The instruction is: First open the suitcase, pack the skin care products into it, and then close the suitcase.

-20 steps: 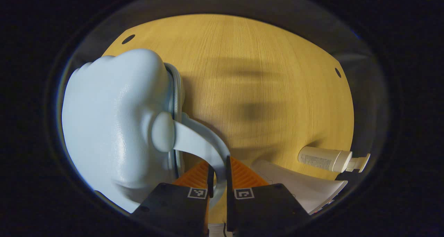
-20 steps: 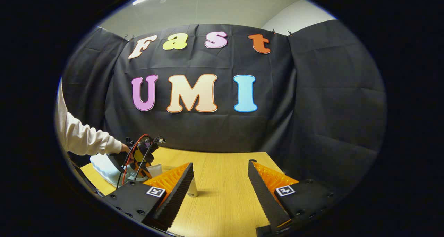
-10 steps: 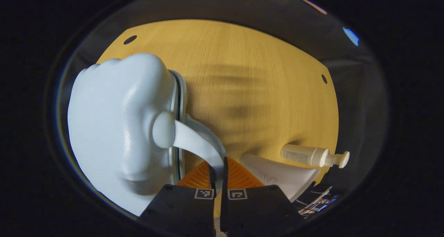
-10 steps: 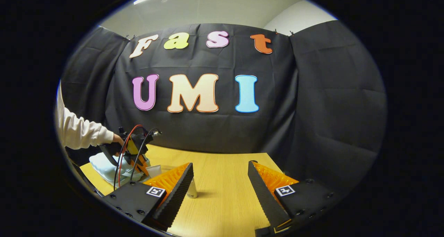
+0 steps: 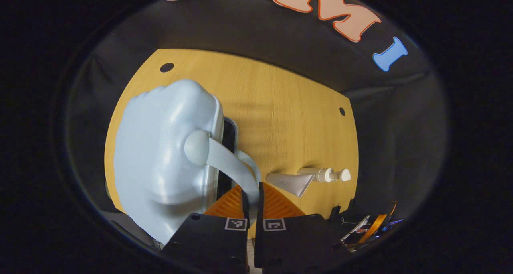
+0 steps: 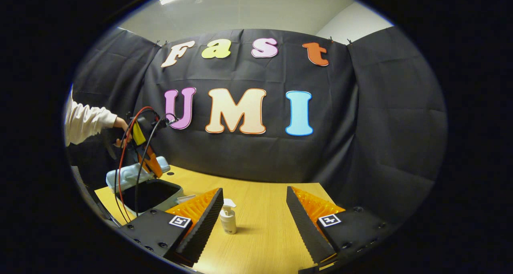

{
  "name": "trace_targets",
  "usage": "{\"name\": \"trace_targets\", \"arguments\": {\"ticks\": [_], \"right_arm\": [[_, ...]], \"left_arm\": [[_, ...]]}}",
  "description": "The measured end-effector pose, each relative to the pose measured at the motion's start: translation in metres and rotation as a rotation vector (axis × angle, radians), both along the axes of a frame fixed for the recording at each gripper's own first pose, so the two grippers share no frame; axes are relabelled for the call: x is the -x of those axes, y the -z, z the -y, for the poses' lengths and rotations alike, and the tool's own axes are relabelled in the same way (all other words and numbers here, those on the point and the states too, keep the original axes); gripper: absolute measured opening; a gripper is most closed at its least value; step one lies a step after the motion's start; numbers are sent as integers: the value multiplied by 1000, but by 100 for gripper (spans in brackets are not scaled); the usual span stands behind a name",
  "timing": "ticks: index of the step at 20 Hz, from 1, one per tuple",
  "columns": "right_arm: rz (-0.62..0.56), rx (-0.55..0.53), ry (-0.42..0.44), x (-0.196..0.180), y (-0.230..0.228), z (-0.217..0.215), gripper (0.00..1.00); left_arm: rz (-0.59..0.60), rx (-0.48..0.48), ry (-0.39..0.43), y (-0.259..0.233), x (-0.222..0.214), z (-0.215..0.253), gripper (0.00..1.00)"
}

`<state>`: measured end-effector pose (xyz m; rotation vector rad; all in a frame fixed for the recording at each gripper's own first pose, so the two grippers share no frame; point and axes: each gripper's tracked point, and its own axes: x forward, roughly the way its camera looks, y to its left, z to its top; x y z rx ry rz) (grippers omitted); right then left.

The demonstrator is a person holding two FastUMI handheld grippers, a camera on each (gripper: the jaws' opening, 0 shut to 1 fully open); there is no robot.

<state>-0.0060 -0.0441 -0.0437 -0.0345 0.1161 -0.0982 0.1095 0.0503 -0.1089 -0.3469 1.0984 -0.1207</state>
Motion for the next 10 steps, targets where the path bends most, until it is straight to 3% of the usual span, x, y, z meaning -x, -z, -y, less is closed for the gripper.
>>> {"name": "trace_targets", "arguments": {"ticks": [6, 10], "right_arm": [[13, 6, -29, -9, -5, -24, 99], [10, 19, -48, -12, -4, -48, 99]], "left_arm": [[95, -3, -89, -65, 10, -84, 0], [172, -98, -177, -90, 18, -167, 0]]}}
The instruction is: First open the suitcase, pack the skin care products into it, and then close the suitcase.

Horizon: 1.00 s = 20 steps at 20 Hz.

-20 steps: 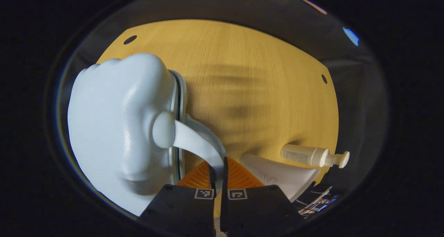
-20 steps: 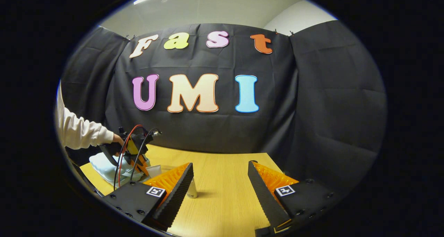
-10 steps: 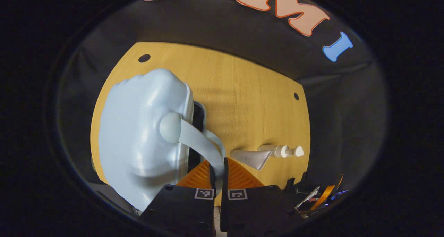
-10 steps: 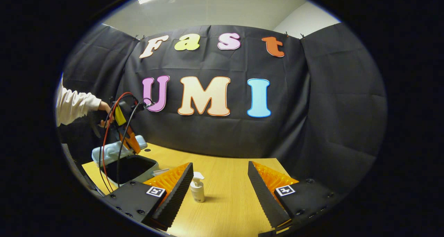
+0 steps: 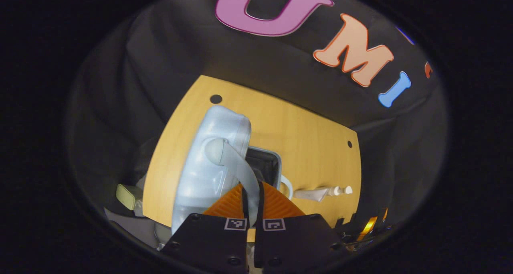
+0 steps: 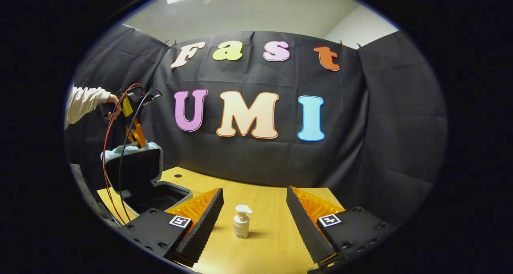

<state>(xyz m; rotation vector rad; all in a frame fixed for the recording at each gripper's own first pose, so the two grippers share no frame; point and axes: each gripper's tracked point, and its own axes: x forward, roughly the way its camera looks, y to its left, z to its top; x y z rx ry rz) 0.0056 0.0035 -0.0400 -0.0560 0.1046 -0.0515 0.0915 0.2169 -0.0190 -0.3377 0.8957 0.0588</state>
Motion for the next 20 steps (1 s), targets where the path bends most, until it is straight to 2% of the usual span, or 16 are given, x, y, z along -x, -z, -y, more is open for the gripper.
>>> {"name": "trace_targets", "arguments": {"ticks": [4, 10, 16, 20], "right_arm": [[-7, 0, -25, -2, 2, -22, 99], [-14, 17, -39, -7, -5, -45, 99], [-46, 18, -58, -16, -1, -65, 99], [-75, -28, -62, -25, 6, -74, 99]], "left_arm": [[69, -48, -75, -5, 8, -62, 0], [109, -159, -140, 14, 14, -156, 0], [120, -163, -186, 61, 19, -219, 0], [127, -115, -192, 94, 27, -232, 0]]}}
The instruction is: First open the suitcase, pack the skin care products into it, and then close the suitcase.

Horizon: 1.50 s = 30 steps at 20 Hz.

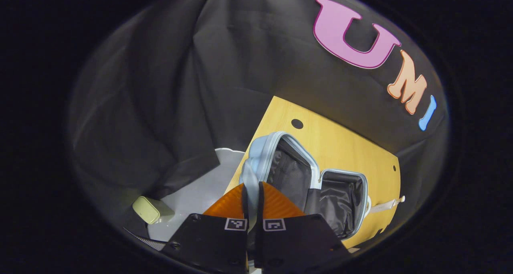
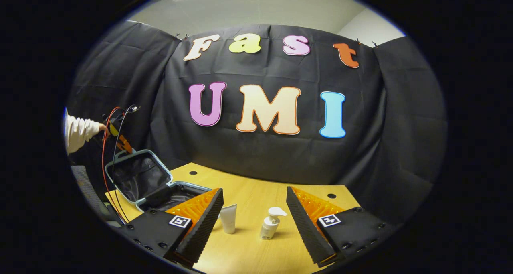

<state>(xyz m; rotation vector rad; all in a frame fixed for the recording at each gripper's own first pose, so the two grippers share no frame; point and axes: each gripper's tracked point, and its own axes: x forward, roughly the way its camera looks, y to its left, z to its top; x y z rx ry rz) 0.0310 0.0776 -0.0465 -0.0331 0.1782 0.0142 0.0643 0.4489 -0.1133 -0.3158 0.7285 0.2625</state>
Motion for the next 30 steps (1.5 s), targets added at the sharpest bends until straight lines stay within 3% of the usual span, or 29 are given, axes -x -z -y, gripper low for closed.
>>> {"name": "trace_targets", "arguments": {"ticks": [10, 15, 17, 20, 21, 25, 27, 30], "right_arm": [[-29, 28, -1, -4, 5, -3, 99], [-50, 32, -7, -6, 10, -6, 99], [-50, 38, -12, -5, 10, -8, 99], [-49, 55, -17, -4, 8, -7, 99], [-47, 55, -18, -3, 8, -6, 99], [-41, 33, -10, -2, 10, 2, 99], [-37, 19, -2, 0, 10, 8, 99], [-34, 16, 2, -1, 14, 19, 99]], "left_arm": [[-40, 41, 59, 101, 12, -17, 0], [-15, 104, 16, 127, 19, -17, 0], [-27, 91, 13, 139, 25, -18, 0], [-17, 65, 6, 136, 29, -20, 10], [-1, 59, 4, 134, 30, -20, 6], [87, -74, -40, 88, 39, -26, 93], [178, -150, -28, 47, 40, -13, 100], [340, -250, 16, -21, 35, 34, 96]]}}
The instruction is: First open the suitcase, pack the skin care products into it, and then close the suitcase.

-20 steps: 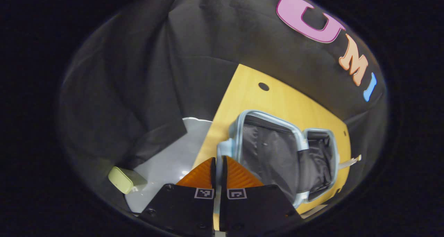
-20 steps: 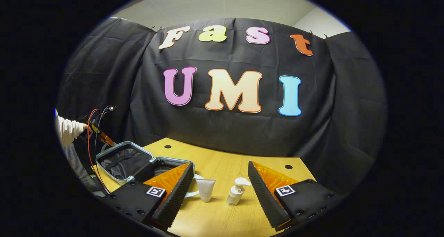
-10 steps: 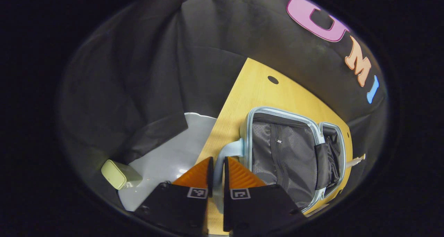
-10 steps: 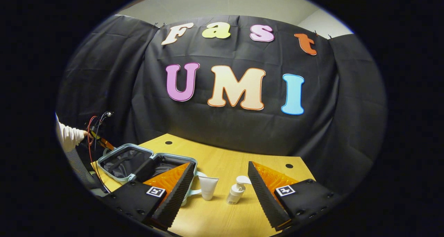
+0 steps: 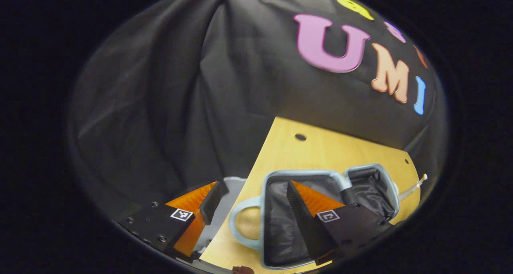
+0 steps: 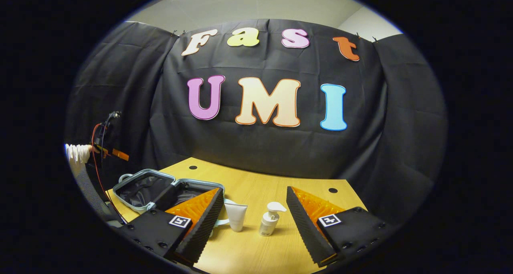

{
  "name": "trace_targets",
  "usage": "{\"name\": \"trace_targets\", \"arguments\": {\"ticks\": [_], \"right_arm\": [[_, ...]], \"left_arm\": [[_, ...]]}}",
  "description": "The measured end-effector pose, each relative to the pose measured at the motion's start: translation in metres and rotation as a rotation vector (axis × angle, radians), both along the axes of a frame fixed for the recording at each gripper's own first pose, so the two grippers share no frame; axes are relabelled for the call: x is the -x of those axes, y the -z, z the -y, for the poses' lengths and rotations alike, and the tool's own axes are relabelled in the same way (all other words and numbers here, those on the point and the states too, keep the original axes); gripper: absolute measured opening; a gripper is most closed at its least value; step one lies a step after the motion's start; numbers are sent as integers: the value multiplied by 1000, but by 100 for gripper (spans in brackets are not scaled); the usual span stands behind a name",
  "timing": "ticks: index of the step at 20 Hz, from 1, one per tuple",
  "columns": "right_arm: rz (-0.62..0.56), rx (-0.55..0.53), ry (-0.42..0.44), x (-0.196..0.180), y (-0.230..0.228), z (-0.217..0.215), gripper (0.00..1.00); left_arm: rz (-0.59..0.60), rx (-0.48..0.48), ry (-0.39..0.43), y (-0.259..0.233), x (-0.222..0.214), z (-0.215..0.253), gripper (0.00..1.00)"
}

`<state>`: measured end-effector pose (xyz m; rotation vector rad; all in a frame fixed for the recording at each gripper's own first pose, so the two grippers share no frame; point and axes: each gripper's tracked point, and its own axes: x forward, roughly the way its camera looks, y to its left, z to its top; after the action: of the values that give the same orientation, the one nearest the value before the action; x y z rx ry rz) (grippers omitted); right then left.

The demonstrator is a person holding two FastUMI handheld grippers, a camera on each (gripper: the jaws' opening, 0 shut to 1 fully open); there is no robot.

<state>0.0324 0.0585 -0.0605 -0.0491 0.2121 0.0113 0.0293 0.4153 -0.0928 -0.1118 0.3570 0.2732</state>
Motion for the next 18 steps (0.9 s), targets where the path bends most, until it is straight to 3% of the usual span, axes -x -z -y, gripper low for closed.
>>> {"name": "trace_targets", "arguments": {"ticks": [4, 8, 14, 18], "right_arm": [[-6, -20, 6, -4, 7, 16, 99], [-35, -27, 1, -6, 21, 25, 99], [-69, -48, -8, -17, 52, 24, 99], [-109, -75, -3, -23, 84, 25, 99]], "left_arm": [[190, -43, 163, -72, -6, 118, 95], [283, 52, 355, -88, -22, 250, 95], [259, 144, 595, -36, -43, 408, 95], [180, 184, 659, 27, -64, 472, 96]]}}
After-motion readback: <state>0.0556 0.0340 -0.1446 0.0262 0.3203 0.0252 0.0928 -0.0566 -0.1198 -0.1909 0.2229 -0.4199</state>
